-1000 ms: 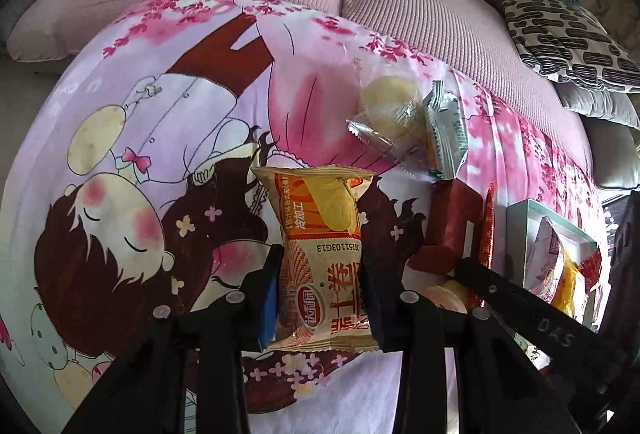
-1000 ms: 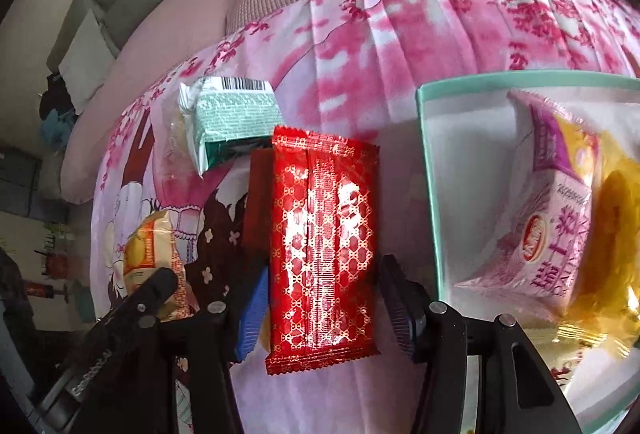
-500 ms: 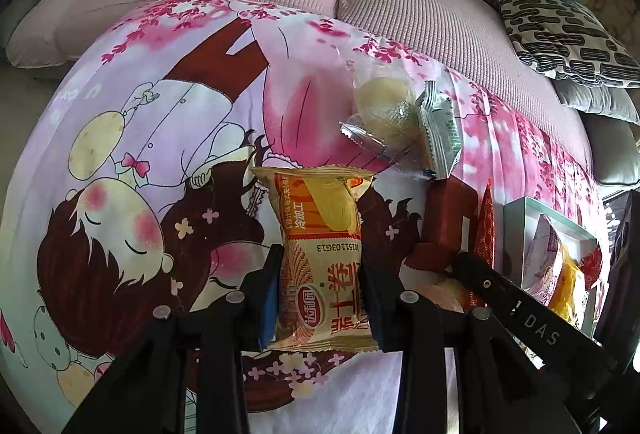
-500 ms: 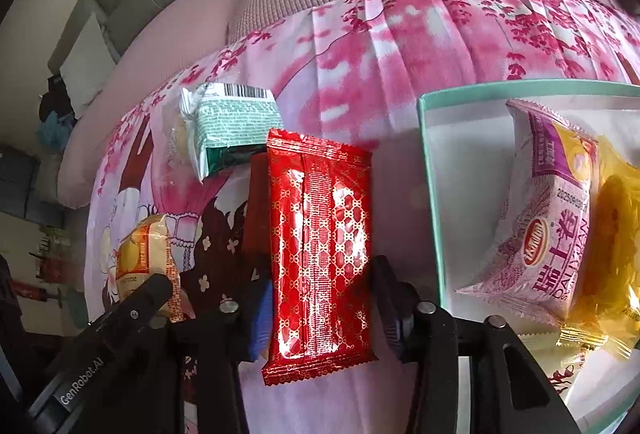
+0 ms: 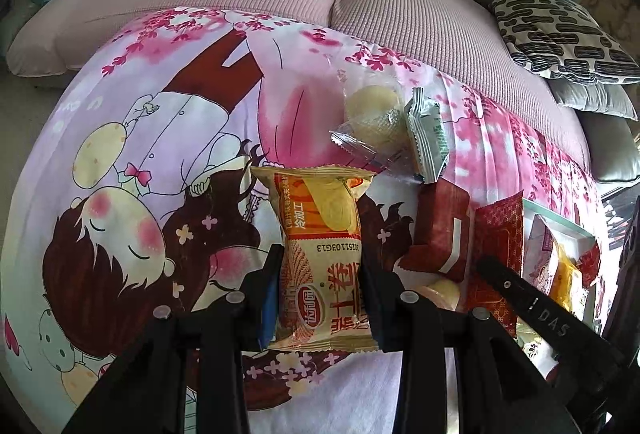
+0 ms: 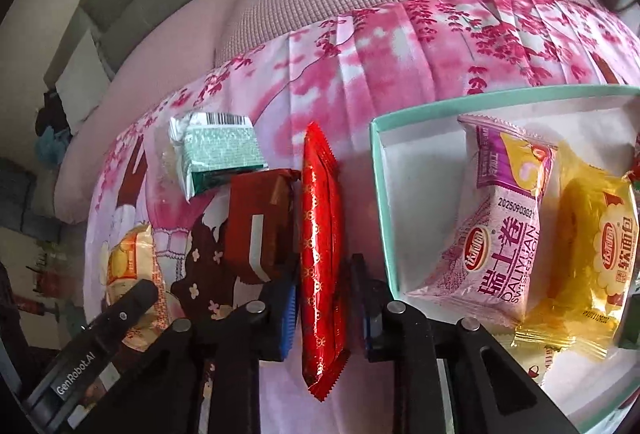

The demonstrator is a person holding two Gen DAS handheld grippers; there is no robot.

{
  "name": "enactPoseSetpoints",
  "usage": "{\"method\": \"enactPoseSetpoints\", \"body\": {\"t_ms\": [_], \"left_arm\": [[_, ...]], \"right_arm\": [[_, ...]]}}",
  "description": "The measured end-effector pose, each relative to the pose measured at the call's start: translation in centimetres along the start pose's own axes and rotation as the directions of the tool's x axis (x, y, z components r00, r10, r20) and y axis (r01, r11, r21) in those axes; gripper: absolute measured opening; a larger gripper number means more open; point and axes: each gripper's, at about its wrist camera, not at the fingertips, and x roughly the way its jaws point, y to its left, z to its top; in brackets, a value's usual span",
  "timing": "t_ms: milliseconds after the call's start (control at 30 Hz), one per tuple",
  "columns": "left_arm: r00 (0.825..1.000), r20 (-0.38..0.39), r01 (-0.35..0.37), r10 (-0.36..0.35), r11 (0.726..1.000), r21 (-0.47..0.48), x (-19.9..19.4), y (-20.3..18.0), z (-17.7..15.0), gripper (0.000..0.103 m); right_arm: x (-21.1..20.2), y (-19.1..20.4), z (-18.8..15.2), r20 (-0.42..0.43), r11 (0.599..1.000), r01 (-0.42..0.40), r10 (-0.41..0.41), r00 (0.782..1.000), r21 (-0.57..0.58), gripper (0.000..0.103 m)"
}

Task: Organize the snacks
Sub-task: 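Close the left gripper on the Swiss roll pack while the right grasps the red patterned packet, then carry both snacks over the tray and open both grippers to release them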

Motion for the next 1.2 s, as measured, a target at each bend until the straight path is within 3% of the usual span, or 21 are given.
{"method": "enactPoseSetpoints", "body": {"t_ms": [133,267,833,1200], "left_arm": [[1.000,0.002,0.000,0.000,1.000,0.001,0.0,0.0,0.0,0.038],[1.000,0.002,0.001,-0.001,1.000,-0.004,-0.1,0.0,0.1,0.038],[1.000,0.006,0.008,-0.008,0.999,0.031,-0.7,-1.2,-0.8,0.038],[1.000,0.030,0.000,-0.002,0.998,0.061,-1.8,-2.0,-1.4,0.038]], "right_arm": [[0.5,0.6,-0.2,-0.006,0.999,0.027,-0.027,1.000,-0.029,0.024],[0.6,0.3,-0.3,0.002,0.998,0.048,-0.048,0.999,-0.029,0.017],[-0.6,-0.6,-2.1,0.003,1.000,0.018,-0.018,1.000,-0.008,0.012],[-3.9,-1.8,-3.9,0.044,0.999,-0.045,0.044,0.998,0.014,0.012]]}}
